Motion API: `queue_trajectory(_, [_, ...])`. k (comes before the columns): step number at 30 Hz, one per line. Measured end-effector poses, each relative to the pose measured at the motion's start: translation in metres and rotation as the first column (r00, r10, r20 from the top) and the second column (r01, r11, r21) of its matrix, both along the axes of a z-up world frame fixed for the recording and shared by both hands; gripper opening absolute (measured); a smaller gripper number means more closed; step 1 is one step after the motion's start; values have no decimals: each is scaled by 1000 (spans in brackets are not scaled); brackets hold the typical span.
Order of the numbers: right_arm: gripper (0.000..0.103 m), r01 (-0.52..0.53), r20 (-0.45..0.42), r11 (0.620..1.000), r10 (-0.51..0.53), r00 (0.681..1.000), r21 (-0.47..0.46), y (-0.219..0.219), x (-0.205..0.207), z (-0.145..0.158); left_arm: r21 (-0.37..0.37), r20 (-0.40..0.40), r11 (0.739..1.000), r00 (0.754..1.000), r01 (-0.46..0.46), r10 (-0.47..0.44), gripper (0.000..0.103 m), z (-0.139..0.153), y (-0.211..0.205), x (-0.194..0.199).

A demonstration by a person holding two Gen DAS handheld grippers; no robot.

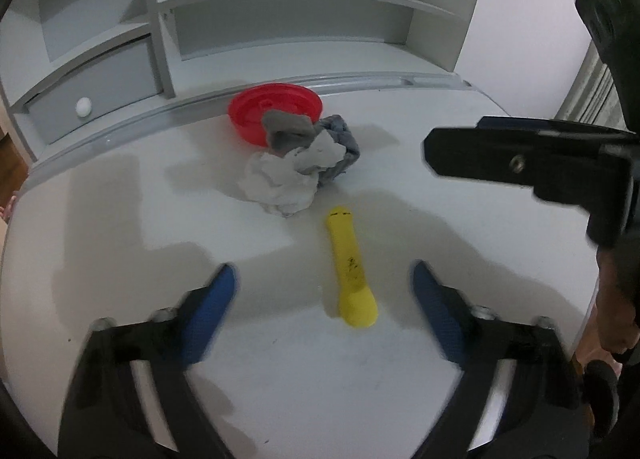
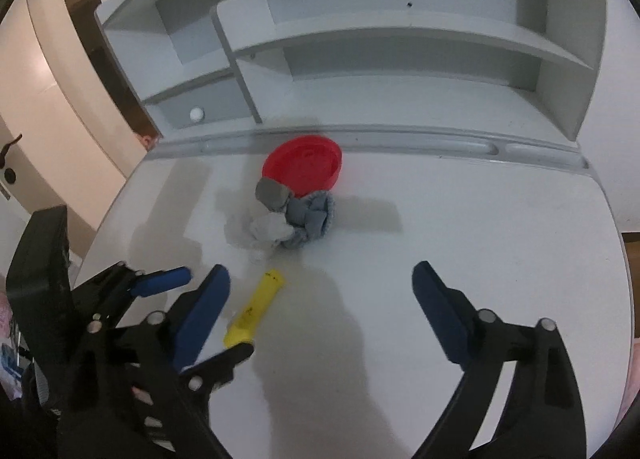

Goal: Collect trash
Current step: 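Grasp the yellow tube with the left gripper while the right grasps the white tissue, then carry the yellow tube and tissue over the bin and open both grippers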

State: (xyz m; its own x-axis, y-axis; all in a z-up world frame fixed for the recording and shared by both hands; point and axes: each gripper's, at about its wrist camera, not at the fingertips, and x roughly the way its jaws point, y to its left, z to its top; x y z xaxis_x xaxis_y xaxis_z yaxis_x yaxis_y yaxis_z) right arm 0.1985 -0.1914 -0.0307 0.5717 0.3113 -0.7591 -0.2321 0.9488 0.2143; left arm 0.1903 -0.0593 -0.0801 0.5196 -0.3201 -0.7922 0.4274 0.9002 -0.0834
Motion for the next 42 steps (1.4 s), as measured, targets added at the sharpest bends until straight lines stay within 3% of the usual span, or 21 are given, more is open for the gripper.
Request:
queue_trajectory(2, [87, -20, -6, 1000, 20, 1000, -9, 6, 7, -4, -10, -23, 1000, 1000, 11, -11, 50, -4, 0, 3])
queue_trajectory(3, [84, -26, -12, 1000, 26, 1000, -8, 9, 11, -6, -18, -36, 1000, 999, 18, -19, 28, -7, -1, 4])
queue_trajectory(4, [80, -32, -25, 999, 32, 999, -1, 11, 17, -9, -21, -30, 1000, 999, 22, -23, 13, -7, -1, 3])
queue_trajectory(9, [68, -21, -63, 999, 23, 998, 38, 13, 43, -15, -54, -27, 998, 1000, 10, -12, 13, 1, 18, -4])
queue_trajectory(12, [68, -87, -39, 996, 87, 995, 18, 36, 40, -12, -76, -5, 997, 1000, -30, 30, 12, 14, 45, -12])
queue_trajectory(15, [68, -151, -24, 987, 150, 988, -54, 67, 37, -16, -81, 4, 995, 998, -58, 59, 0, 19, 68, -18])
queue_trajectory(19, [67, -146, -5, 970, 148, 989, -195, 95, 42, -27, -88, -13, 991, 995, -96, 95, 0, 14, 87, -19])
queue_trajectory(21, [58, -130, 7, 965, 135, 991, -226, 99, 42, -29, -94, -28, 990, 994, -110, 108, 0, 12, 92, -21])
queue_trajectory(26, [45, -120, 26, 982, 125, 992, -143, 89, 28, -10, -122, -47, 986, 993, -114, 109, 2, 15, 100, -24])
queue_trajectory(27, [45, -115, 35, 986, 120, 992, -123, 85, 25, -4, -119, -52, 986, 992, -120, 114, 17, 15, 98, -23])
queue_trajectory(28, [45, -110, 43, 990, 115, 992, -92, 79, 19, 3, -113, -53, 986, 992, -121, 116, 56, 15, 95, -24])
queue_trajectory(29, [45, -109, 50, 992, 112, 992, -60, 73, 12, 9, -101, -46, 987, 991, -126, 122, 76, 16, 92, -25])
queue_trajectory(30, [45, -106, 54, 994, 108, 993, -41, 69, 10, 13, -83, -20, 988, 992, -129, 128, 87, 17, 86, -27])
queue_trajectory(35, [45, -77, 55, 996, 74, 996, 54, 38, -13, 30, -16, -2, 996, 996, -88, 88, 84, 10, 63, -27])
queue_trajectory(41, [45, 5, 68, 993, -13, 998, 116, -20, -38, 43, 32, -29, 993, 993, -117, 118, 51, -5, 57, -19])
queue_trajectory(42, [45, 19, 74, 993, -28, 997, 118, -30, -43, 45, 39, -29, 992, 993, -116, 117, 34, -6, 56, -19])
